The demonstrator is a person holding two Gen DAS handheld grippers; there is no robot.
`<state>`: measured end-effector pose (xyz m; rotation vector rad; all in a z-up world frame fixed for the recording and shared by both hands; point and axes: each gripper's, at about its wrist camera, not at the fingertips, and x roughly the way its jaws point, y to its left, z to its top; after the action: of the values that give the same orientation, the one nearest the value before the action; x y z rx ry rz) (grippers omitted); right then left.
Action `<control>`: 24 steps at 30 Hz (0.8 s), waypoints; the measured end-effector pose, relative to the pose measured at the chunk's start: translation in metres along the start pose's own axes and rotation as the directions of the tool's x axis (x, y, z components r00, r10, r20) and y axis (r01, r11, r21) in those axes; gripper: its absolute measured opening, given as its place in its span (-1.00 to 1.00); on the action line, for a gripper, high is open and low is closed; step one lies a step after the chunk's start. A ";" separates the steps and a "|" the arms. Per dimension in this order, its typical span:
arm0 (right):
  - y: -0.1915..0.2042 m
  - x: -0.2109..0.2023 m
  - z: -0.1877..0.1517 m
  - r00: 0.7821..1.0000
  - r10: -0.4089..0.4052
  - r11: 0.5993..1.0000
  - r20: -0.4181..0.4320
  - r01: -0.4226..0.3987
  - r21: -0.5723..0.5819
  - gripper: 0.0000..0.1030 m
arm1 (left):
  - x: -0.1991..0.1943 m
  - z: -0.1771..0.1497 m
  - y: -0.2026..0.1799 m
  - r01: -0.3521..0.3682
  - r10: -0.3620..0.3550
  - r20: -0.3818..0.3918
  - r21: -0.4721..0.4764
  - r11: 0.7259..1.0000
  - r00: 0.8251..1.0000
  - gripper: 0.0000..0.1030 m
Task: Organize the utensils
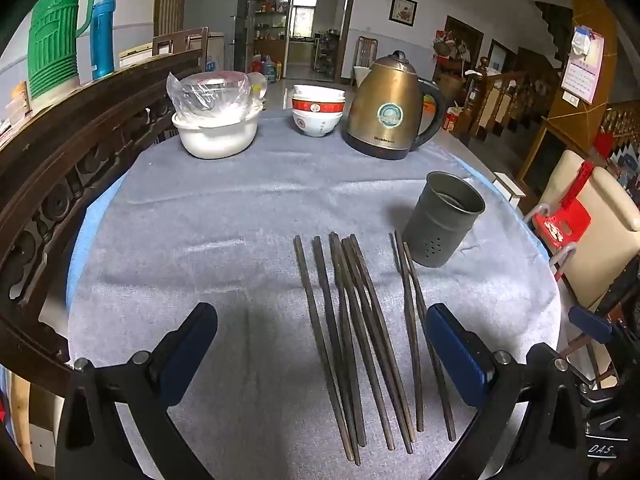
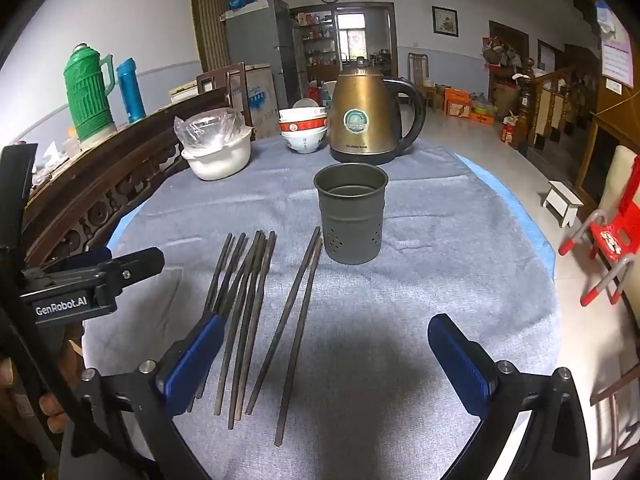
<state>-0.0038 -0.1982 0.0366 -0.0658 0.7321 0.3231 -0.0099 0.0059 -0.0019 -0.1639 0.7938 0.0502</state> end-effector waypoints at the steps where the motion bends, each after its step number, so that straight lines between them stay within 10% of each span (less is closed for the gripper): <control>1: 0.000 0.001 0.000 1.000 0.000 1.000 0.000 0.000 0.000 1.00 | 0.000 0.000 0.000 0.001 -0.001 0.000 0.001 1.000 1.000 1.00; 24: 0.000 0.004 0.003 1.000 -0.018 1.000 -0.011 0.018 -0.017 1.00 | 0.001 0.000 0.004 -0.008 0.008 -0.003 -0.004 1.000 1.000 1.00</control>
<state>0.0009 -0.1964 0.0366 -0.0900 0.7392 0.3122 -0.0095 0.0098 -0.0030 -0.1648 0.7975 0.0596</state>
